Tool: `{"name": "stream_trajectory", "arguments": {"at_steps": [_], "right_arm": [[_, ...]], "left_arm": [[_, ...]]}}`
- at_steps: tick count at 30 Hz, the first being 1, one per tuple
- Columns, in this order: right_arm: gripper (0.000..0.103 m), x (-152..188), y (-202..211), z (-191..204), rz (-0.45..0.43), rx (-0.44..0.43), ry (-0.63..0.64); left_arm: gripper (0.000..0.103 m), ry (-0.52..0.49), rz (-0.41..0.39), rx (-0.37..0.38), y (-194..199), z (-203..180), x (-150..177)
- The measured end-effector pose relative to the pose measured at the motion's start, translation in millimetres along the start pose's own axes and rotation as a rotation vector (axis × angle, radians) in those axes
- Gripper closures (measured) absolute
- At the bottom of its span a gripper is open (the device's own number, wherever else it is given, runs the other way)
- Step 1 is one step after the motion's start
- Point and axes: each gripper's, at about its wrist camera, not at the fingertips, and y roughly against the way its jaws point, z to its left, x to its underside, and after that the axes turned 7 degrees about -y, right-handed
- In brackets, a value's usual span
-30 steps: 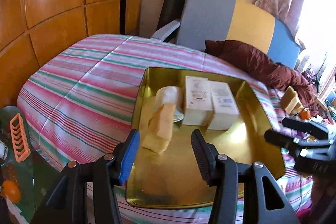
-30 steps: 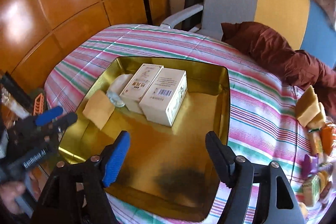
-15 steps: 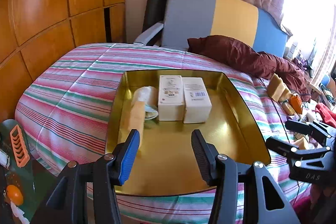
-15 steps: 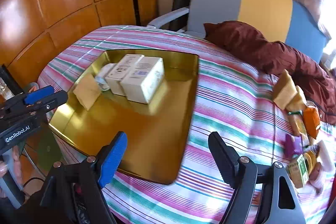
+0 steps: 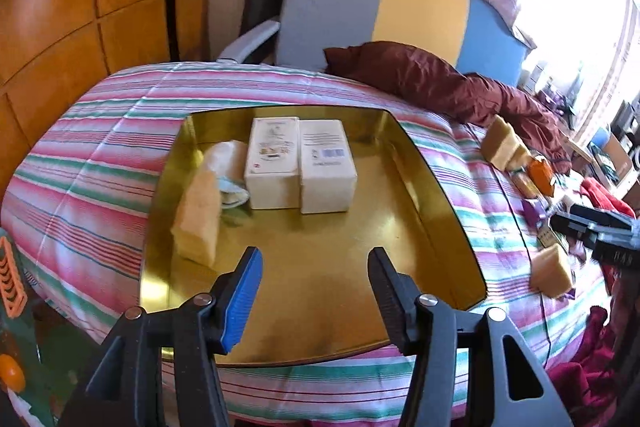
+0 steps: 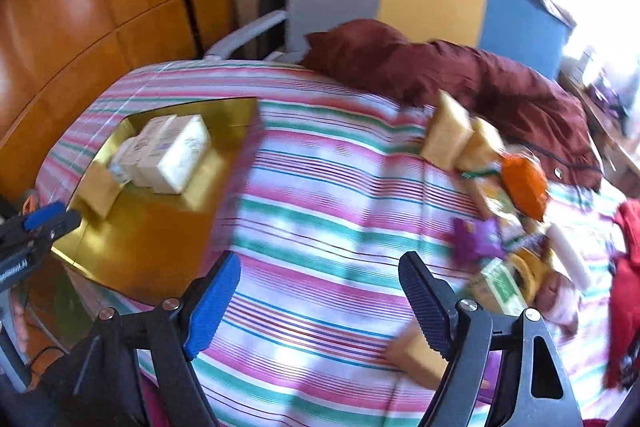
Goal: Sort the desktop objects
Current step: 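Release the sponge and the box into the tray with both tools, then move both tools back to the pile and grasp a large yellow sponge with the left tool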
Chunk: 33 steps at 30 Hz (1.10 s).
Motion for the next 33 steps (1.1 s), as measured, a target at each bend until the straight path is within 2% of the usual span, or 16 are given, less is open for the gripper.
{"name": "stream_trajectory", "arguments": {"at_steps": [7,11,17,24,26,29,33], "right_arm": [[0.021,-14.5,19.8,-79.8,0.009,0.044,-0.166],[0.02,-17.0,31.1,-132.2,0.008,0.098,-0.275],[0.018,-12.4,44.8,-204.5,-0.027,0.147,-0.46],[0.016,8.3,32.5,-259.2,-0.069,0.114,-0.67],[0.016,17.0,23.5,-267.8,-0.056,0.096,-0.722],[0.016,21.2,19.3,-276.0,-0.043,0.068,-0.772],[0.016,22.5,20.5,-278.7,-0.06,0.057,-0.784]], "left_arm": [[0.048,-0.098,-0.01,0.089,-1.6,-34.4,-6.8],[0.048,-0.142,-0.011,0.124,-2.1,-50.6,-9.1],[0.048,-0.22,0.026,0.195,-10.9,-79.6,-10.1],[0.047,-0.385,0.056,0.327,-13.7,-136.9,-10.8],[0.041,-0.452,0.073,0.389,-16.3,-160.5,-8.7],[0.024,-0.503,0.102,0.47,-23.7,-192.6,-5.5],[0.021,-0.545,0.147,0.518,-37.5,-230.7,-3.2]]}}
